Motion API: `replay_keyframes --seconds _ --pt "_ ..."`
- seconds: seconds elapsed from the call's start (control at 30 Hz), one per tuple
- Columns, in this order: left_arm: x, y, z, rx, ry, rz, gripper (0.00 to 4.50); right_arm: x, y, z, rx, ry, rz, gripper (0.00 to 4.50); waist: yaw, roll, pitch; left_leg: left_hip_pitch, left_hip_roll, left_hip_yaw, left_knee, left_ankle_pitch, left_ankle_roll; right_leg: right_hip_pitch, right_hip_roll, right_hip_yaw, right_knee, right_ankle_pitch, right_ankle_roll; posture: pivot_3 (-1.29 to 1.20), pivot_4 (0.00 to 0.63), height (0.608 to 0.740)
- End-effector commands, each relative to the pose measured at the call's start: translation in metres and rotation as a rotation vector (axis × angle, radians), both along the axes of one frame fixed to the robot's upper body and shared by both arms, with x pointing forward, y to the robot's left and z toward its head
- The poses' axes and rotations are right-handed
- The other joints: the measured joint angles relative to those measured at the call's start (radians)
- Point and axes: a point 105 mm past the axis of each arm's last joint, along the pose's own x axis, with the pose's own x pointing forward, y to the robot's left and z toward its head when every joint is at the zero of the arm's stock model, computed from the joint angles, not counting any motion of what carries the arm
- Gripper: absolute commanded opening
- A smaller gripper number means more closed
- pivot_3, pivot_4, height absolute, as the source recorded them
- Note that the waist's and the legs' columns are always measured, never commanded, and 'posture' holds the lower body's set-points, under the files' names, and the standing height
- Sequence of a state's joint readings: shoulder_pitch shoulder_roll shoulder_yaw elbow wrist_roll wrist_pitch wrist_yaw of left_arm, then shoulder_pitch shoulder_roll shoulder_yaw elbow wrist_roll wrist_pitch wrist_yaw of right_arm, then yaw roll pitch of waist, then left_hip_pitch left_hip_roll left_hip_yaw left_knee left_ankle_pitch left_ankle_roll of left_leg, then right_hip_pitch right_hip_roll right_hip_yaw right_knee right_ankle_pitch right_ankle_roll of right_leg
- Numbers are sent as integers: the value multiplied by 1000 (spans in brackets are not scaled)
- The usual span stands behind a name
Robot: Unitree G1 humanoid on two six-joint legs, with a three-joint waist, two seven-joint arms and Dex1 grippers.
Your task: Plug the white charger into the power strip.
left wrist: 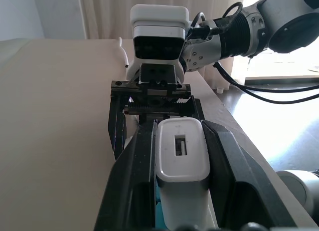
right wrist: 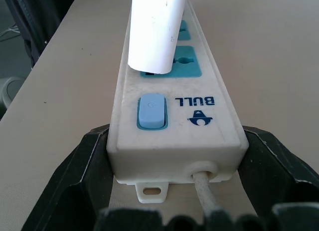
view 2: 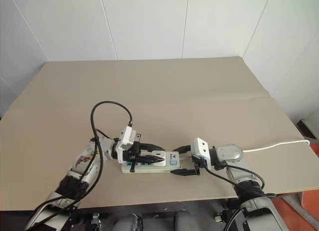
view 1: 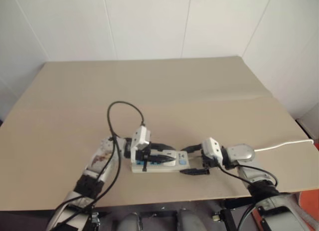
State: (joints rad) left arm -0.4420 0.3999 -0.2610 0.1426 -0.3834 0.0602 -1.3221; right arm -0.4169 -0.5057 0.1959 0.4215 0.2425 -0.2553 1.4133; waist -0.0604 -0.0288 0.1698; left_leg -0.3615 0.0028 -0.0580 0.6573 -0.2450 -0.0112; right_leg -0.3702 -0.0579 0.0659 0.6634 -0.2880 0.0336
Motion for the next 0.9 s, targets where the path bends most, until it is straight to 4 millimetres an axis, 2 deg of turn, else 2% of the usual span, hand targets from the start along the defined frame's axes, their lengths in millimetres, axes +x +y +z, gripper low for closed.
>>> replay_keyframes --seconds 0.03,0.2,0.3,0.63,0.9 --pt "-5 8 -28 107 33 22 1055 -5 -1 -12 -48 31 8 3414 0 0 0 0 0 0 0 0 0 0 0 0 0 0 0 0 150 740" --pt "-6 8 -32 121 -15 20 1055 -5 0 -13 -46 31 11 3414 1 0 0 1 0 0 0 0 0 1 0 0 0 0 0 0 150 740" --pt "-3 10 -33 93 10 56 1055 -5 1 -13 -45 30 11 3414 1 0 0 2 0 0 -1 0 0 2 0 0 0 0 0 0 150 740" --pt "-5 17 -49 165 30 94 1055 -5 1 -13 -44 26 10 3414 2 0 -3 8 0 0 -8 0 0 6 0 2 -3 0 0 0 150 740" --pt "-5 18 -51 176 45 97 1055 -6 0 -14 -50 24 12 3414 3 1 -5 11 1 0 -9 0 0 11 0 2 -7 0 0 0 150 740"
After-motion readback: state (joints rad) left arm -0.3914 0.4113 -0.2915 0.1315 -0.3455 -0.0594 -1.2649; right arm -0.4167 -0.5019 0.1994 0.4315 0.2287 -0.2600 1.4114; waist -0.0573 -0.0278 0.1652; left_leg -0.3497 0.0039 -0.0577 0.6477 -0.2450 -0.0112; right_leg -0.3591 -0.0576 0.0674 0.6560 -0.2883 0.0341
